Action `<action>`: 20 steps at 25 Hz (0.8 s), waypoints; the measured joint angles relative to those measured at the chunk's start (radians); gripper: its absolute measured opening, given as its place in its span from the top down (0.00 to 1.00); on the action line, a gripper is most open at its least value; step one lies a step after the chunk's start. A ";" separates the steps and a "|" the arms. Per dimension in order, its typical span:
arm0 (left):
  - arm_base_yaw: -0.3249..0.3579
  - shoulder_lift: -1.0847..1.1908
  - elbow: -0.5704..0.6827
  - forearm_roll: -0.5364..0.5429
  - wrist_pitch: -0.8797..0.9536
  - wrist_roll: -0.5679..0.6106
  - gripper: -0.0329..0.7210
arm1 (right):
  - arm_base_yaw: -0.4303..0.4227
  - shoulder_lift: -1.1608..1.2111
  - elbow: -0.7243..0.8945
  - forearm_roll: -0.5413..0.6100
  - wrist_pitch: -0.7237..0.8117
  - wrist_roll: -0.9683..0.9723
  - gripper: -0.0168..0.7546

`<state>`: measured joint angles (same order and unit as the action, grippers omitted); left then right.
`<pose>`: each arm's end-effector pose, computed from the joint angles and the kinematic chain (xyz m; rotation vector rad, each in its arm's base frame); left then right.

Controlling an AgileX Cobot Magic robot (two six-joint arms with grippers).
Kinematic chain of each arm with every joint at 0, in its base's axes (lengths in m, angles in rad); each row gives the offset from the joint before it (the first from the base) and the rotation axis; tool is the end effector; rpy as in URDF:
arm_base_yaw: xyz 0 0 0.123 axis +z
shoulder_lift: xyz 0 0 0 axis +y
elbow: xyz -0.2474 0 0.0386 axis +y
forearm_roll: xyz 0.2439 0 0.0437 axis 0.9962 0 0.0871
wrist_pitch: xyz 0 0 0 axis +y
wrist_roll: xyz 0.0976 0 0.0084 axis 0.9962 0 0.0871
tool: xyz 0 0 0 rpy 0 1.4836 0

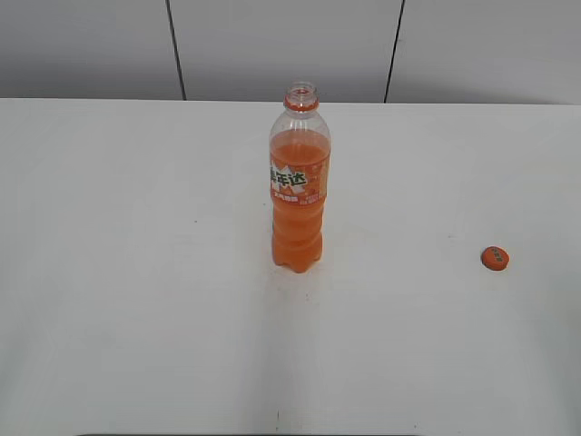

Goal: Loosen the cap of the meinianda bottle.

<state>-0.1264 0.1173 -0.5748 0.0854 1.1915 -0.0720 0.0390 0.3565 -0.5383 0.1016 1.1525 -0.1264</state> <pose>0.0369 0.0031 0.2784 0.0515 2.2134 -0.0044 0.0751 0.0120 0.2572 -0.1925 2.4418 0.0935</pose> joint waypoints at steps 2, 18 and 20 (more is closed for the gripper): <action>0.000 -0.083 0.000 -0.045 0.000 0.042 0.21 | 0.000 -0.063 0.007 0.000 -0.012 -0.005 0.29; 0.000 -0.109 0.042 -0.138 -0.116 0.083 0.21 | 0.000 -0.363 0.030 -0.008 -0.047 -0.011 0.29; 0.000 -0.109 0.042 -0.138 -0.116 0.083 0.21 | 0.000 -0.363 0.030 -0.008 -0.047 -0.011 0.29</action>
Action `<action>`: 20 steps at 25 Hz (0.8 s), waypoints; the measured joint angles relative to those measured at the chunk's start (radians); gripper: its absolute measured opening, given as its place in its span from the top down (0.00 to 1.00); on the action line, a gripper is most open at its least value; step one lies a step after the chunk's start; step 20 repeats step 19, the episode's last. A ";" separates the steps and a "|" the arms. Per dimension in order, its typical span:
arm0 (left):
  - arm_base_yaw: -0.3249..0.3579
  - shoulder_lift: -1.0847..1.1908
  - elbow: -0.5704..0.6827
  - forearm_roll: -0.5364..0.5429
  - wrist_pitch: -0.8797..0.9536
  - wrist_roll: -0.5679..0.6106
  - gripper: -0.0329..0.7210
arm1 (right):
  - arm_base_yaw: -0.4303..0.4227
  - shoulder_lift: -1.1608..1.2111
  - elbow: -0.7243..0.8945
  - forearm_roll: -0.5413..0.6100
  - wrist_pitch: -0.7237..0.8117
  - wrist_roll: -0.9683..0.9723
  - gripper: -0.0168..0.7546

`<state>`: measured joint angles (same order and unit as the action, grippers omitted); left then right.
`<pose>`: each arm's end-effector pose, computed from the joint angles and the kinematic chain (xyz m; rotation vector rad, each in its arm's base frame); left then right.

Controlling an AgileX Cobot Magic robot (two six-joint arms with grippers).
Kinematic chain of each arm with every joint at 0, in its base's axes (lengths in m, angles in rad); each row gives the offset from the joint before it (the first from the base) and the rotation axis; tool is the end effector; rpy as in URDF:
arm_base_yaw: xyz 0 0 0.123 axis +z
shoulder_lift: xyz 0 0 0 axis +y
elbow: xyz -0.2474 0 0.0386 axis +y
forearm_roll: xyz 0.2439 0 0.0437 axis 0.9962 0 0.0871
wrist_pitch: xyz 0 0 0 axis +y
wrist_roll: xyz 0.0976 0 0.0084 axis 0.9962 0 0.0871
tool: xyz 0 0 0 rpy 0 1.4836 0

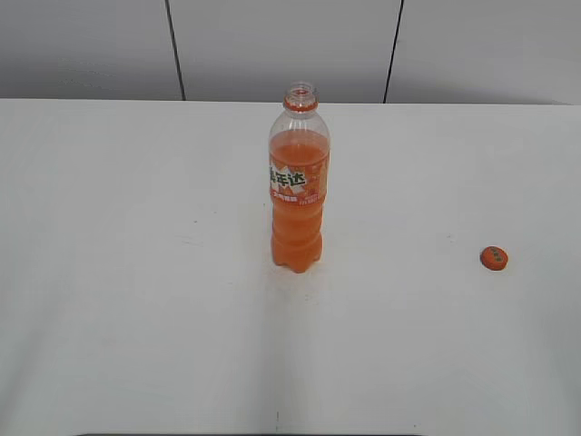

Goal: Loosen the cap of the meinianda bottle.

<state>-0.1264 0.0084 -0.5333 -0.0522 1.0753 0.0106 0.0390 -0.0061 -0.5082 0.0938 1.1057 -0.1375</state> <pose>0.0288 -0.0082 0.2799 0.1430 2.0305 -0.1351 0.0284 0.0093 0.2710 -0.1903 2.0630 0.0523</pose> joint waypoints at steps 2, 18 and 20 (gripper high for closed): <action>0.000 0.000 0.000 0.000 -0.001 0.000 0.21 | 0.000 0.000 0.000 0.000 0.000 0.000 0.29; 0.099 -0.015 0.000 0.000 -0.003 0.000 0.21 | 0.000 0.000 0.000 -0.009 -0.001 0.002 0.29; 0.099 -0.015 0.000 0.000 -0.003 0.000 0.21 | 0.000 0.000 0.000 -0.009 -0.001 0.002 0.29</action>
